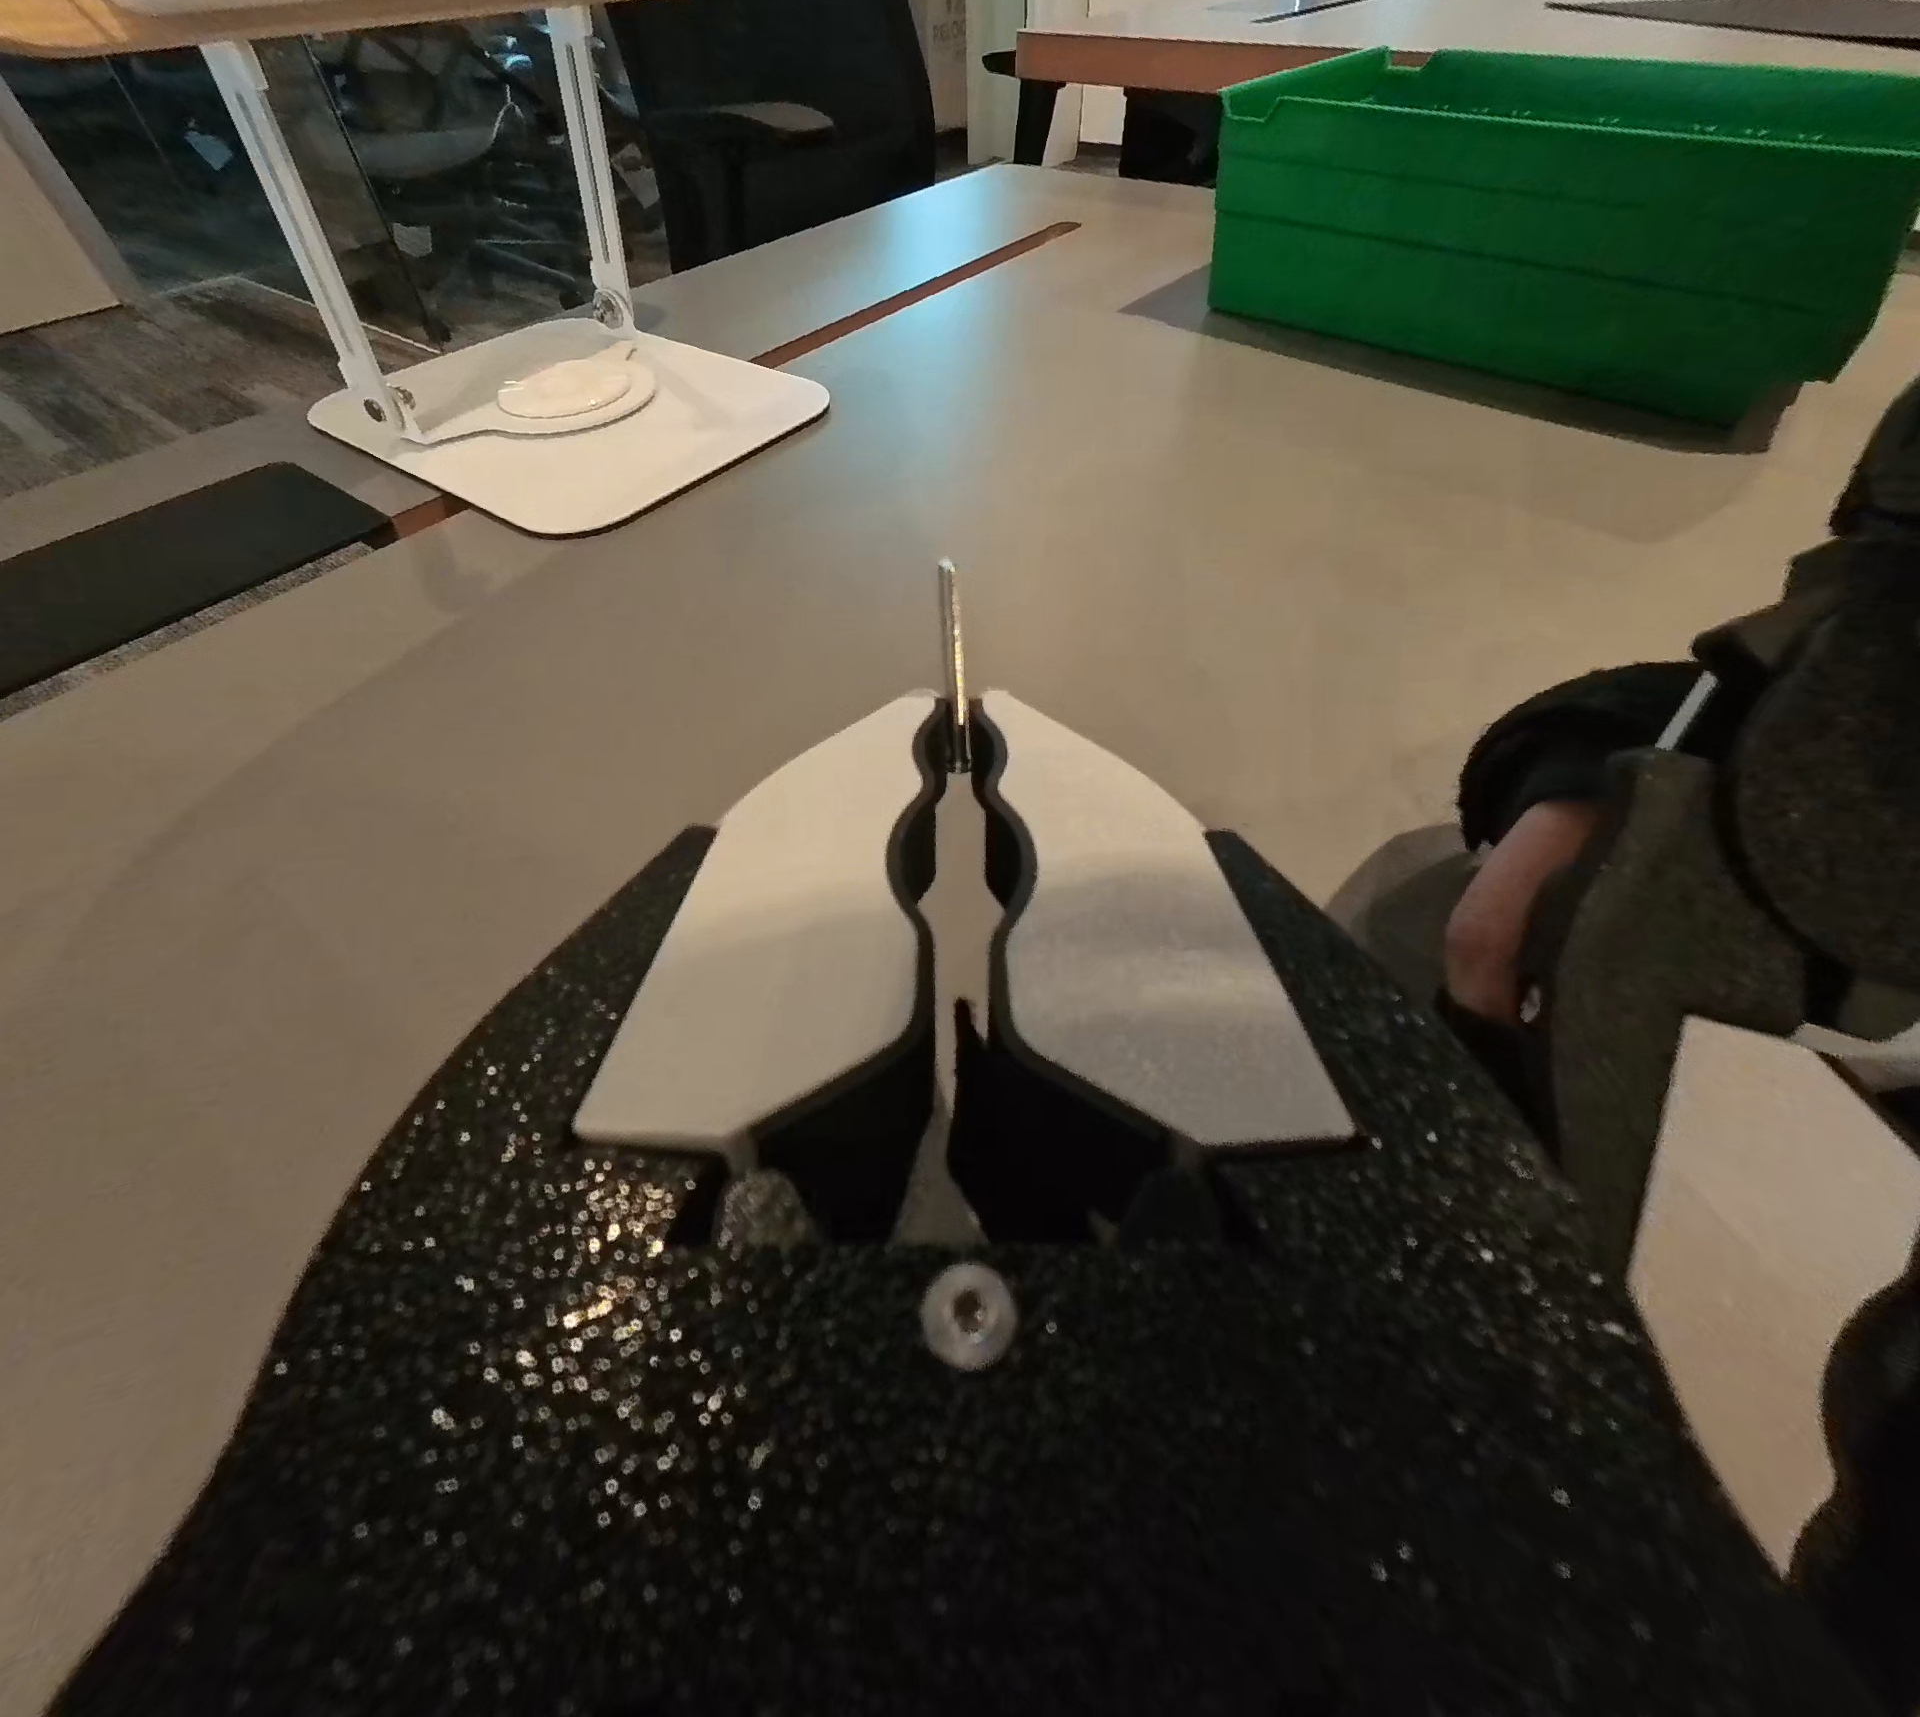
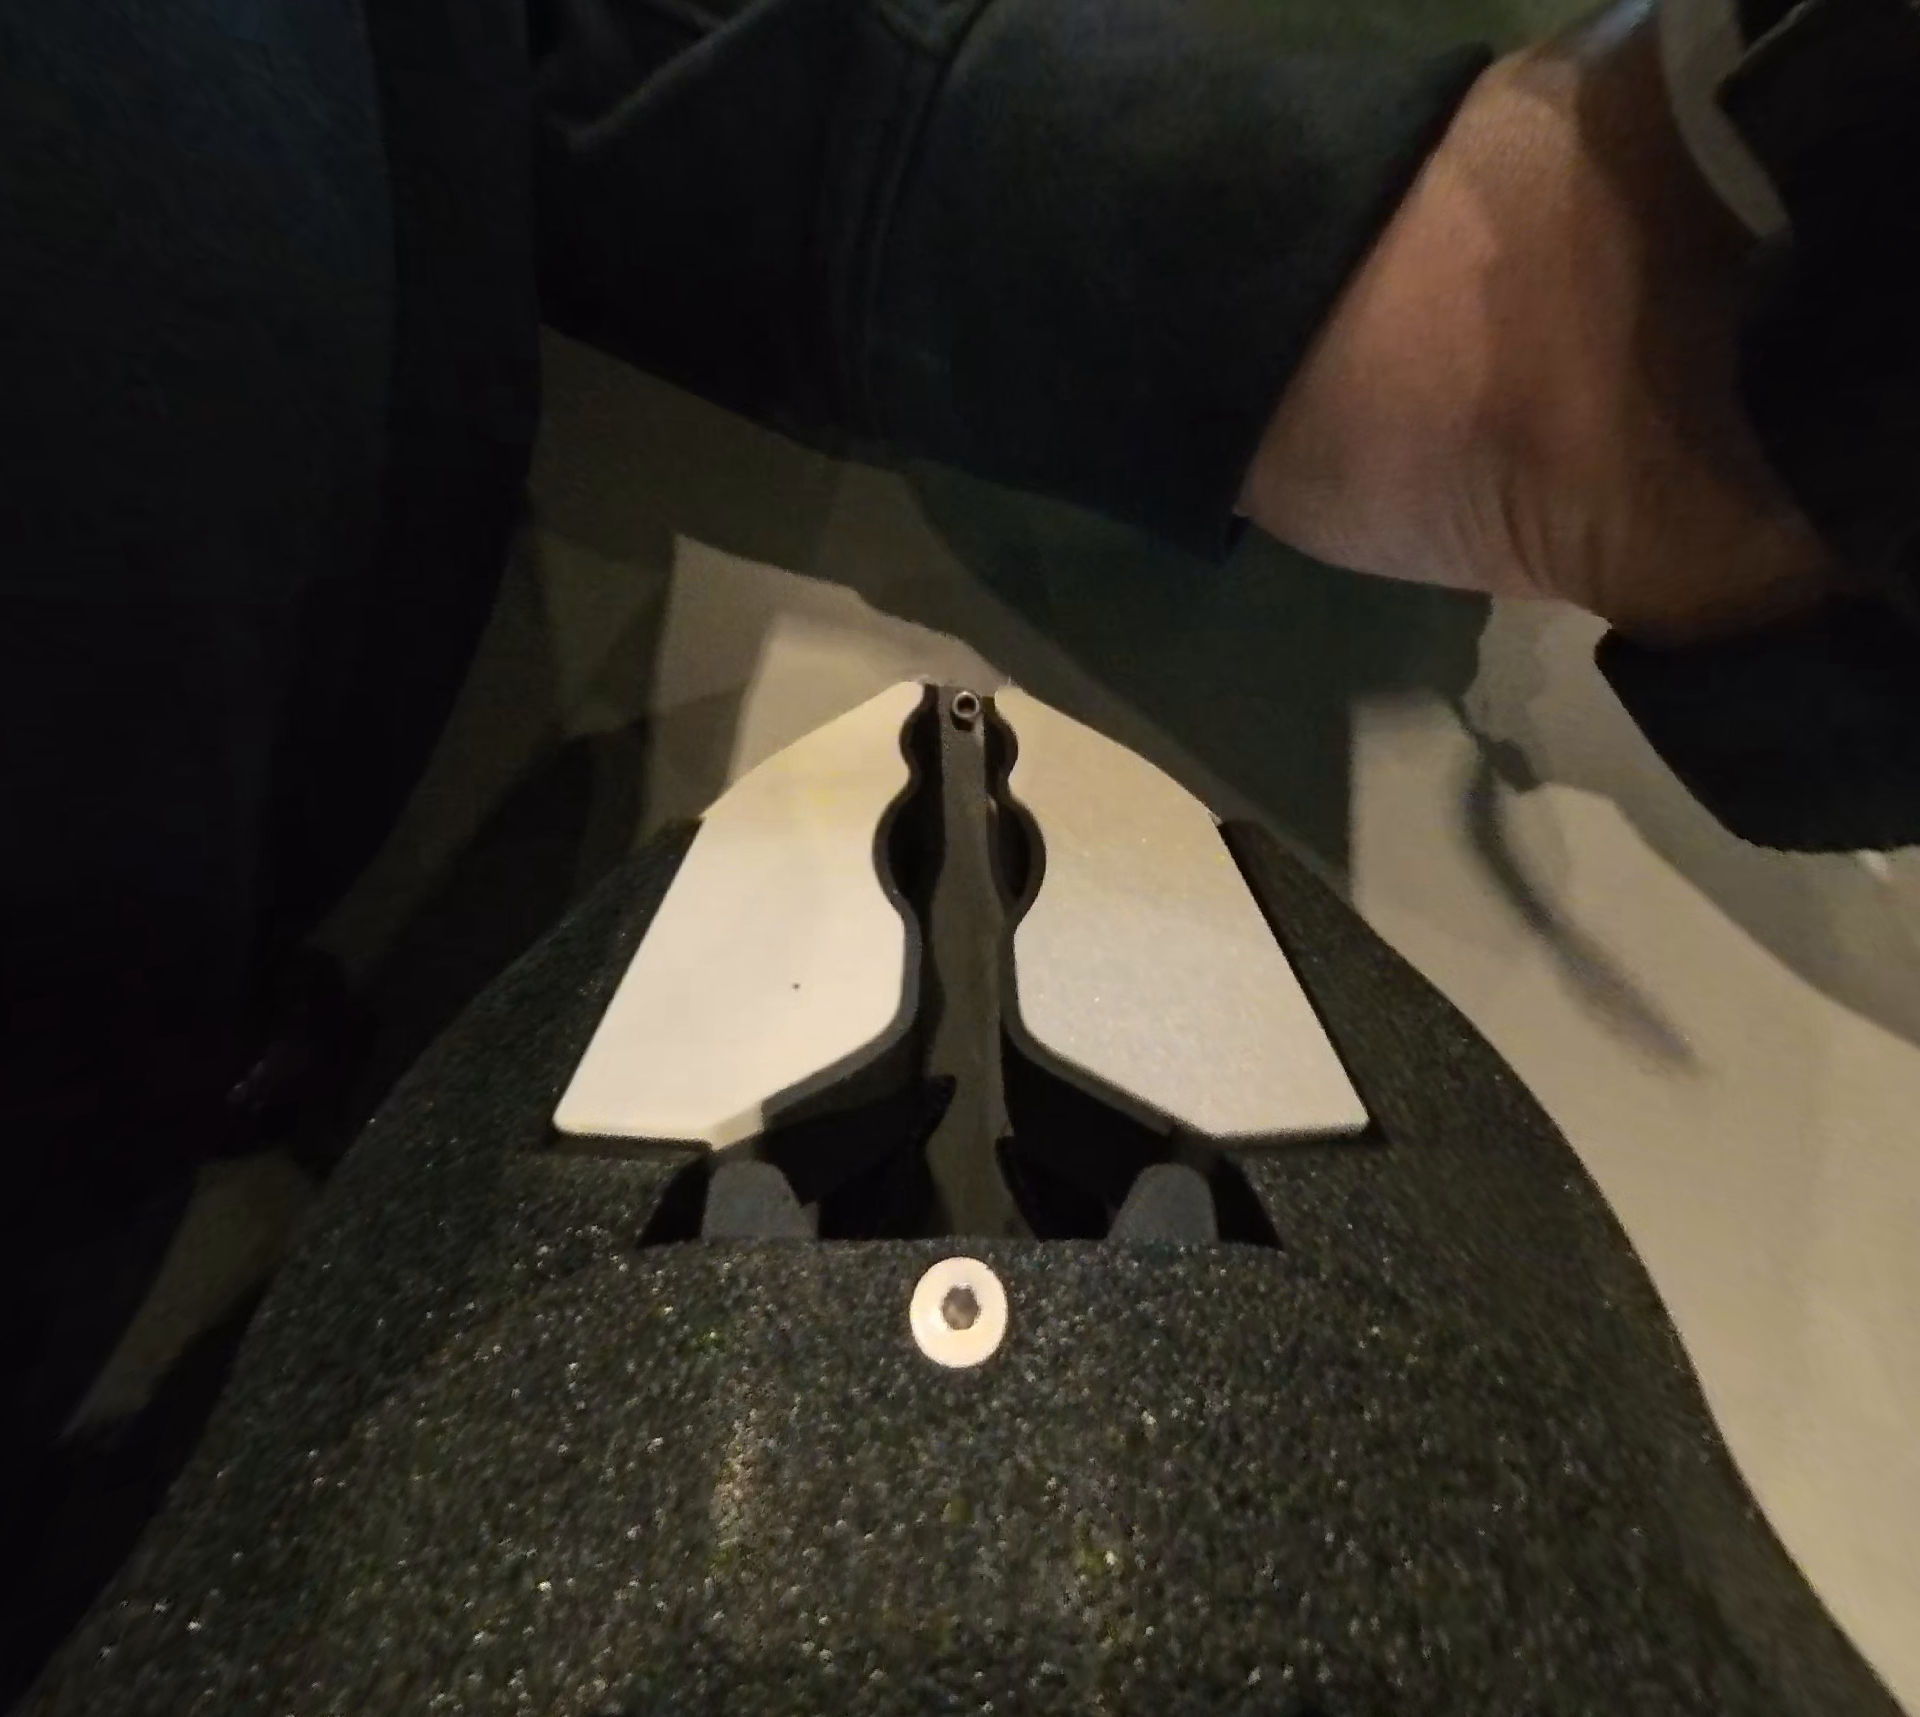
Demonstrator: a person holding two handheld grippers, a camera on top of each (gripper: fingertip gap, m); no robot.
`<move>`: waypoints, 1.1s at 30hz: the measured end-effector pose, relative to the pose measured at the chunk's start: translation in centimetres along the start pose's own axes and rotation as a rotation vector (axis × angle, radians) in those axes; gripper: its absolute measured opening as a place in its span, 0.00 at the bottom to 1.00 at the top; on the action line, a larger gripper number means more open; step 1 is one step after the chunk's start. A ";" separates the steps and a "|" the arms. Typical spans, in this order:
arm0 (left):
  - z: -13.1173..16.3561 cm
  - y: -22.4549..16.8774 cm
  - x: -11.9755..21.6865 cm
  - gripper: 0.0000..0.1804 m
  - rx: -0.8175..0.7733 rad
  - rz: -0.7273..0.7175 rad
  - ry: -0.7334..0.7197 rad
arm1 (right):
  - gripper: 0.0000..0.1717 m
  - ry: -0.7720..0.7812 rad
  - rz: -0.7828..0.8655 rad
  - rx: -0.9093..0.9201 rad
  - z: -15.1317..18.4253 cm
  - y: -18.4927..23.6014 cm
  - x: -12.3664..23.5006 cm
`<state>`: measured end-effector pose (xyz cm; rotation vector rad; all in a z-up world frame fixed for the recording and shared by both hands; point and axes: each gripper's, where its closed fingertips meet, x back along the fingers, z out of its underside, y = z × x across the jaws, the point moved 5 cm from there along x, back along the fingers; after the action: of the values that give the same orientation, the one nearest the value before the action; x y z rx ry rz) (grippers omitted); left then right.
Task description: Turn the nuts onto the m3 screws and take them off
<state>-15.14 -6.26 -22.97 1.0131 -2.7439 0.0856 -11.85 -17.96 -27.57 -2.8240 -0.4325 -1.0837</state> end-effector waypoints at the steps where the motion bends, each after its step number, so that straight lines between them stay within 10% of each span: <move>1: 0.0 0.0 0.0 0.02 0.000 0.000 0.000 | 0.03 0.001 0.005 -0.001 0.0 -0.1 0.0; 33: 0.9 -3.1 -1.4 0.01 -0.150 0.206 0.120 | 0.00 -0.288 0.445 -0.158 0.6 -7.3 14.1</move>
<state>-12.26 -7.84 -24.17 0.6634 -2.6884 -0.0267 -3.57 -7.61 -18.76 -3.0054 0.2723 -0.6519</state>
